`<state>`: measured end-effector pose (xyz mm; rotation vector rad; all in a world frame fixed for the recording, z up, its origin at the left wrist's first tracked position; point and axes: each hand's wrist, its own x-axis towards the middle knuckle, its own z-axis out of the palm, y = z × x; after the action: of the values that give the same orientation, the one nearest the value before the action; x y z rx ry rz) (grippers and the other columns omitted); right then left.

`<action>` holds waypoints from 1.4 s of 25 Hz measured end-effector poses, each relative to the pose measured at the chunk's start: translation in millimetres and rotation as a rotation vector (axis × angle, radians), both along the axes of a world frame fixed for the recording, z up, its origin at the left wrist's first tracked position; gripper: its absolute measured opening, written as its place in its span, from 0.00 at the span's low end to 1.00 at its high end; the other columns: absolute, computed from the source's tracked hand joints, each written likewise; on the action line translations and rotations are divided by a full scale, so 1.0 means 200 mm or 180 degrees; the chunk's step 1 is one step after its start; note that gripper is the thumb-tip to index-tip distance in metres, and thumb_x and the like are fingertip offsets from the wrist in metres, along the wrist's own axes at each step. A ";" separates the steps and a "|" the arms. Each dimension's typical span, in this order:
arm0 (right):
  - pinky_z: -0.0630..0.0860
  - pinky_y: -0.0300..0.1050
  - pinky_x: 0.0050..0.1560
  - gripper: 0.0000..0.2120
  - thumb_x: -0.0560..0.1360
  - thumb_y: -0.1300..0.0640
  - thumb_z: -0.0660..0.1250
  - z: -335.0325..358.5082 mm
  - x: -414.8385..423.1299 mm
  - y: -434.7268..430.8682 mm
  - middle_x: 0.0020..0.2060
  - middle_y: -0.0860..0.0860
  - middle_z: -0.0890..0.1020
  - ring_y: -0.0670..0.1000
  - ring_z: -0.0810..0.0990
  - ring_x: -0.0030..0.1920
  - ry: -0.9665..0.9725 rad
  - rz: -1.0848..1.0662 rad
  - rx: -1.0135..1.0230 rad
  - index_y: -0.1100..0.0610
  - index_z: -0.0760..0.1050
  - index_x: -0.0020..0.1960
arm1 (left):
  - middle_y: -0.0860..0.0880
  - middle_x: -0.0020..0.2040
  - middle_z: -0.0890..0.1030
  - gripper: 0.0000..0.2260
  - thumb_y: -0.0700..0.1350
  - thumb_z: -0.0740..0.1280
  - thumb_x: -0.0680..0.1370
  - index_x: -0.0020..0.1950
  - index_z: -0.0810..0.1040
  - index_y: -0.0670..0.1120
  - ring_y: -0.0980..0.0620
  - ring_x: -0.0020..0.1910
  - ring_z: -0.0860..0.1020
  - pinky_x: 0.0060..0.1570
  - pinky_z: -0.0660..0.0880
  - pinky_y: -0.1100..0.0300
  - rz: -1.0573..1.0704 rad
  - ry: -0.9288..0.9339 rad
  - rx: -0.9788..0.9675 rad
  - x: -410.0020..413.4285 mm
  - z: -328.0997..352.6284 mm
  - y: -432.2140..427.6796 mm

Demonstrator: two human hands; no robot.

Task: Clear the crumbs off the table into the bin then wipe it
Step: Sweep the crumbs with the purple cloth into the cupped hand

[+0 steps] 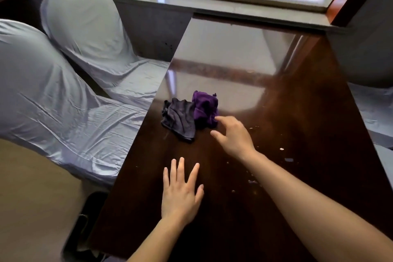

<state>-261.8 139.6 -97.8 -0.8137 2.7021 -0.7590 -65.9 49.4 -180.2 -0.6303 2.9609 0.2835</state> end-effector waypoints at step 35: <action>0.83 0.52 0.38 0.12 0.70 0.63 0.75 -0.09 -0.36 0.90 0.44 0.54 0.85 0.58 0.84 0.43 -0.1367 -0.2101 -0.2063 0.50 0.81 0.49 | 0.39 0.75 0.66 0.29 0.60 0.55 0.72 0.73 0.70 0.53 0.40 0.76 0.60 0.73 0.56 0.39 0.0061 0.0530 0.0074 0.02 -0.08 0.01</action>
<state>-334.1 319.6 -115.9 0.1989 2.3038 -1.7617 -62.9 51.7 -195.9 -0.6638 3.1057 0.3896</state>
